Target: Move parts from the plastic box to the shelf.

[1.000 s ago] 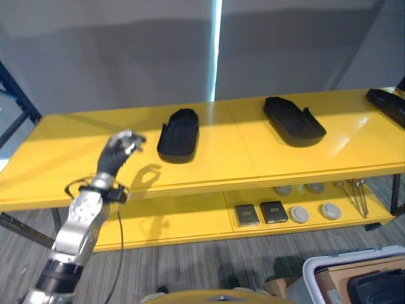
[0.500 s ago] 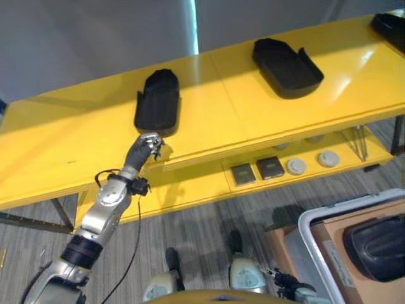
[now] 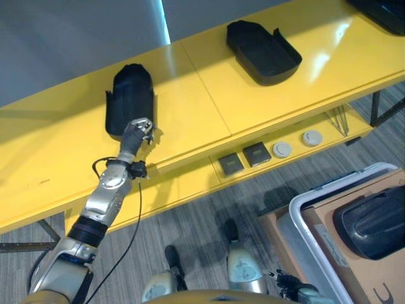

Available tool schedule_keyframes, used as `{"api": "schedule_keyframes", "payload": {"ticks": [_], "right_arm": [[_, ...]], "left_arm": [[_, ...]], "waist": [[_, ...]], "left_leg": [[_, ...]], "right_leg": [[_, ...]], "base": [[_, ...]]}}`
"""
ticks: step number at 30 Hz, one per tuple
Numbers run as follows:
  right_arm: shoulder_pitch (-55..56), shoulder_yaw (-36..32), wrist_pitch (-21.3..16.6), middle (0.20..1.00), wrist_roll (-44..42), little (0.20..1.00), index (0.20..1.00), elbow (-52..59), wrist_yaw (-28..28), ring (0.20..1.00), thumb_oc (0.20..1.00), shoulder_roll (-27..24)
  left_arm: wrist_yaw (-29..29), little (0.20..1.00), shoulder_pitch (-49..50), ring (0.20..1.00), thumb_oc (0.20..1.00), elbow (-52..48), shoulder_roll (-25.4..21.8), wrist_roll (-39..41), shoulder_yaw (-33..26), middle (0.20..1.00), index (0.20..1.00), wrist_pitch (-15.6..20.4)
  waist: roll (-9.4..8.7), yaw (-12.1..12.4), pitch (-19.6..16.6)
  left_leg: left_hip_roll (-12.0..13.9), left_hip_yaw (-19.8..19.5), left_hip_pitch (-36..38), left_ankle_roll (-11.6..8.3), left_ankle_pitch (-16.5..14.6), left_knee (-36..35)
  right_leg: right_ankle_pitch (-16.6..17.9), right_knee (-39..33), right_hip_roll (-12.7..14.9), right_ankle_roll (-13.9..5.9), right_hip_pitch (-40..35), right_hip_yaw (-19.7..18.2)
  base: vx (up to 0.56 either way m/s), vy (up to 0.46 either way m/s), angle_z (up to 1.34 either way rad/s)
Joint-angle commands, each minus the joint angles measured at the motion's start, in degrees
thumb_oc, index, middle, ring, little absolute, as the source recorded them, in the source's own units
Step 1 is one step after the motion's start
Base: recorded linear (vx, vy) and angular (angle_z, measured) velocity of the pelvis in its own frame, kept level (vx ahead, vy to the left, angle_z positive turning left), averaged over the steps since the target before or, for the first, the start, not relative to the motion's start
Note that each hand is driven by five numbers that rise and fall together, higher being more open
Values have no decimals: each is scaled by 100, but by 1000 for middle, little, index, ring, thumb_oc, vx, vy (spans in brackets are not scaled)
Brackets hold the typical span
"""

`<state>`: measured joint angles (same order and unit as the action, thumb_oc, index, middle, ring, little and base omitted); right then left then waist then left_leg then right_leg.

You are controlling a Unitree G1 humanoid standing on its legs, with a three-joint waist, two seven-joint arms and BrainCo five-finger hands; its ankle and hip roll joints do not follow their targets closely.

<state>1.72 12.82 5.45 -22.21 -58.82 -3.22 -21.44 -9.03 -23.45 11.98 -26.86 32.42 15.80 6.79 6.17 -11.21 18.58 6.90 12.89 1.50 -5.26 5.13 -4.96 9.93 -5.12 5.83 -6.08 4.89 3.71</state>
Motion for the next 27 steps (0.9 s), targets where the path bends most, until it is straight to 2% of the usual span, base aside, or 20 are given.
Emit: {"api": "schedule_keyframes", "payload": {"ticks": [1,7,10,13,16,17,18,19,27], "right_arm": [[-194,123,77,1000,-39,1000,1000,64,-68,1000,1000,49],[-345,210,47,1000,-123,1000,1000,78,-50,1000,1000,35],[-393,233,0,1000,-199,1000,1000,35,-26,1000,1000,61],[-362,189,-39,1000,-186,1000,1000,-24,-10,1000,1000,106],[-306,93,-103,1000,-198,1000,1000,-125,-11,1000,1000,166],[-292,83,-116,1000,-197,1000,1000,-138,-12,1000,1000,175],[-274,50,-112,1000,-190,1000,1000,-155,-8,1000,1000,193],[-230,4,-138,1000,-202,1000,1000,-214,9,1000,1000,244],[-41,-116,-139,1000,-49,1000,1000,-437,198,1000,1000,490]], "left_arm": [[-205,200,-592,200,200,371,-138,34,-143,200,200,274],[-283,200,-838,200,200,644,-193,49,-138,200,200,394],[-136,200,-986,200,200,623,-234,172,-151,200,200,514],[33,200,-938,200,200,369,-222,194,-163,200,200,707],[167,200,-707,200,200,-307,-187,223,-246,200,200,720],[195,341,-647,341,341,-437,-175,188,-264,341,341,743],[186,555,-528,555,555,-725,-145,151,-298,555,555,720],[196,1000,-268,1000,1000,-1131,-42,145,-359,1000,1000,738],[333,1000,684,1000,1000,-1984,1,-290,-584,1000,1000,738]], "waist": [[-212,-46,194],[-224,-73,370],[-235,-64,407],[-244,-26,377],[-249,66,264],[-250,81,238],[-250,124,182],[-251,221,55],[-326,600,-631]], "left_leg": [[-190,117,-9,127,-309,-4],[-179,83,-112,115,-254,-4],[-167,28,-128,111,-248,-4],[-161,-22,-93,108,-257,-4],[-164,-45,-19,112,-279,-4],[-165,-47,-1,112,-282,-4],[-167,-56,31,112,-289,-4],[-177,-75,98,112,-308,-4],[-185,-35,483,183,-460,-4]], "right_leg": [[-643,16,-14,76,-406,34],[-627,51,-36,107,-277,-13],[-640,61,-63,126,-266,-44],[-659,67,-71,133,-313,-9],[-681,42,-59,133,-436,85],[-686,38,-55,134,-464,102],[-698,31,-47,137,-520,142],[-727,12,-23,130,-643,238],[-849,12,71,76,-1160,647]], "base": [[-31,5,1],[-5,1,0],[0,0,0],[0,0,0],[0,0,0],[0,0,0],[-10,2,5],[-8,1,5],[-48,37,16]]}}
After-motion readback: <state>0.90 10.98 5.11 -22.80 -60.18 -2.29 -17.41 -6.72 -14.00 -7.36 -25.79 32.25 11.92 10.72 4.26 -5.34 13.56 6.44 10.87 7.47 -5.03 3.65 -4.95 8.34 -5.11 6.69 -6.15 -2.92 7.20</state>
